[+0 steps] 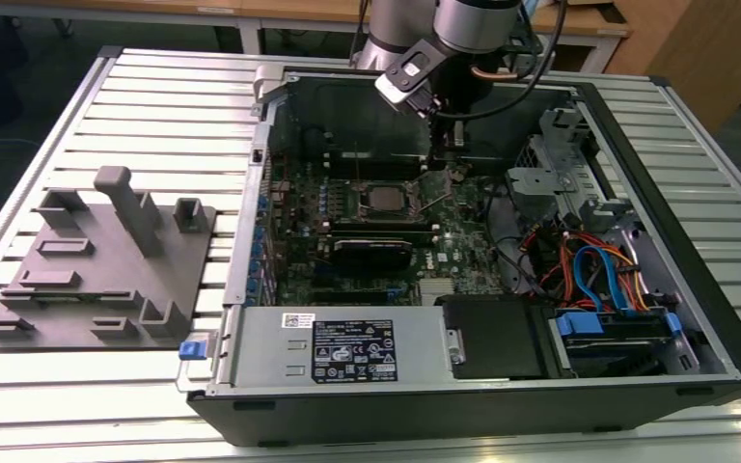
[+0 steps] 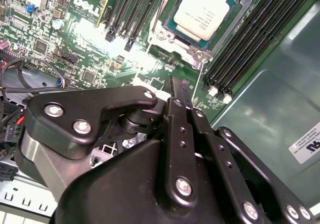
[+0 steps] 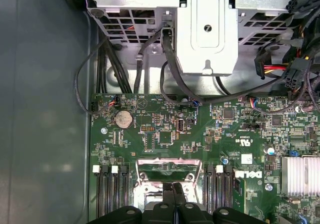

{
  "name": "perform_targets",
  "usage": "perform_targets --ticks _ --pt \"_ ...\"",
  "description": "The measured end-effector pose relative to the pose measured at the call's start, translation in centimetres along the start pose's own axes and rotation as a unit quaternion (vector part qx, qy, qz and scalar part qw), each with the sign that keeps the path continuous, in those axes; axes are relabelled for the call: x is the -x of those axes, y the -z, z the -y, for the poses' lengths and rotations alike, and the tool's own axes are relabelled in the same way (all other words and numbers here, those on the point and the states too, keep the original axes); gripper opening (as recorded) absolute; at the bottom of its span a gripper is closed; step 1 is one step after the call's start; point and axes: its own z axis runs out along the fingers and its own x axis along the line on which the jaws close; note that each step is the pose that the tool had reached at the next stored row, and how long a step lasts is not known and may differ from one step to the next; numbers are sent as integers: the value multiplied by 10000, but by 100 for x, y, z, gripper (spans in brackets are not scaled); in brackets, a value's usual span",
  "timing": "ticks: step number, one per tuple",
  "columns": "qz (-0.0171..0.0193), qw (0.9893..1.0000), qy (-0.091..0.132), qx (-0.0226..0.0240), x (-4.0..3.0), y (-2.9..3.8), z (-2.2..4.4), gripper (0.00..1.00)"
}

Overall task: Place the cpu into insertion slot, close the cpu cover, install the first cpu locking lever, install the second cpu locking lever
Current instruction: 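Close the cpu cover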

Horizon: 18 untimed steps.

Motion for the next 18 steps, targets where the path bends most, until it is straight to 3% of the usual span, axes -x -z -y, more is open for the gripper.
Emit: perform_targets --ticks 8,18 --pt "0 10000 1 0 0 -1 -17 10" --pt "0 10000 0 -1 -4 -16 -140 10"
